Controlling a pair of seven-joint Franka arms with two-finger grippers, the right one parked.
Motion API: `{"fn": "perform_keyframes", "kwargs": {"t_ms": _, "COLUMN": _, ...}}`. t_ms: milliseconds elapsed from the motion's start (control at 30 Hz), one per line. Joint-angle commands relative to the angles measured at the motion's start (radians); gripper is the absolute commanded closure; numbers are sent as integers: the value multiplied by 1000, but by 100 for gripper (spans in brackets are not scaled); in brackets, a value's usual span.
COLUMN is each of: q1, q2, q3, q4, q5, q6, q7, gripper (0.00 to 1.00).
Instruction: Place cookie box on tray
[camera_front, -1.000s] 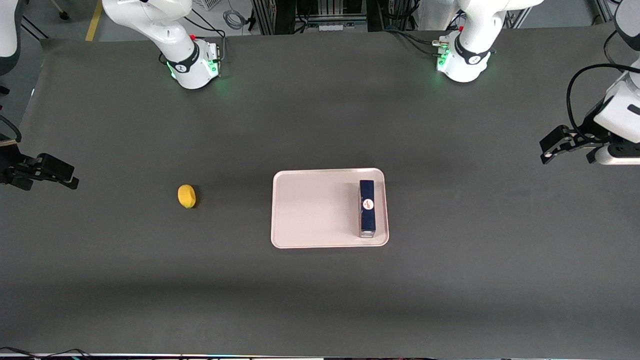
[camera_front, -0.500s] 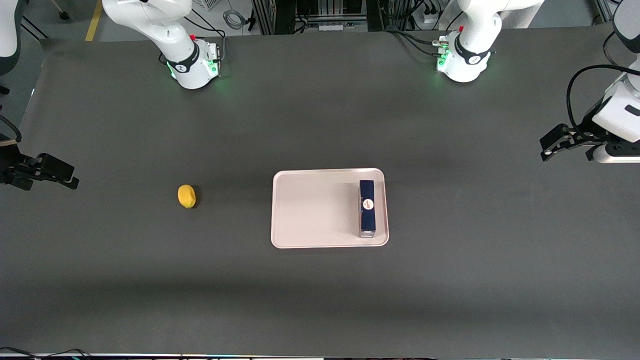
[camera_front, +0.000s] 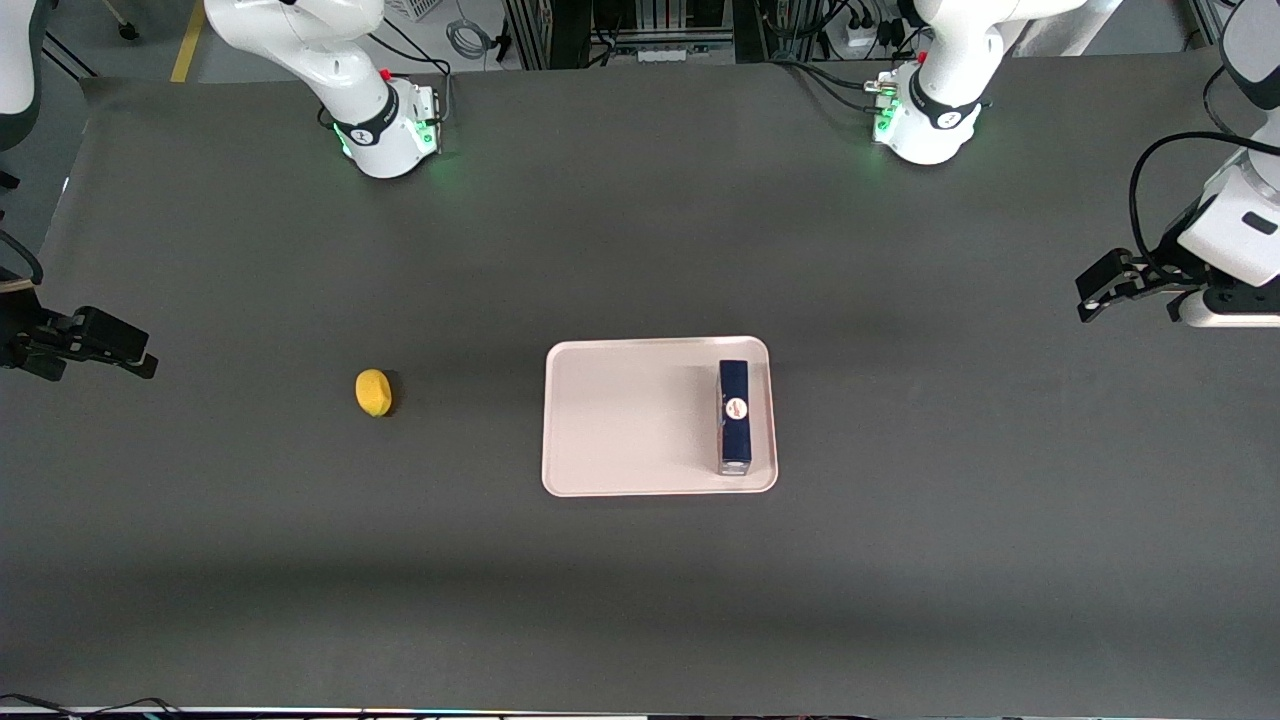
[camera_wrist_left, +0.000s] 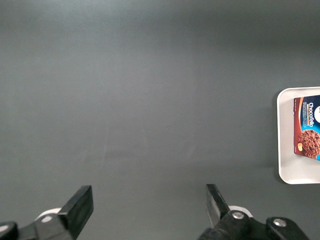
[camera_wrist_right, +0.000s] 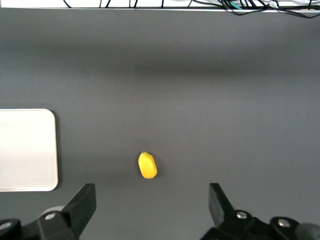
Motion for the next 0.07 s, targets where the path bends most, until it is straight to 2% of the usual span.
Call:
{"fn": "perform_keyframes", "kwargs": {"t_ms": 0, "q1": -3, "q2": -11, "q3": 0, "q4": -5, "q5": 1, "q6": -2, "q7": 13, "gripper": 0}}
{"fn": "perform_keyframes", "kwargs": {"t_ms": 33, "q1": -3, "q2": -11, "q3": 0, "q4": -5, "q5": 2, "q6": -2, "q7": 11, "gripper": 0}}
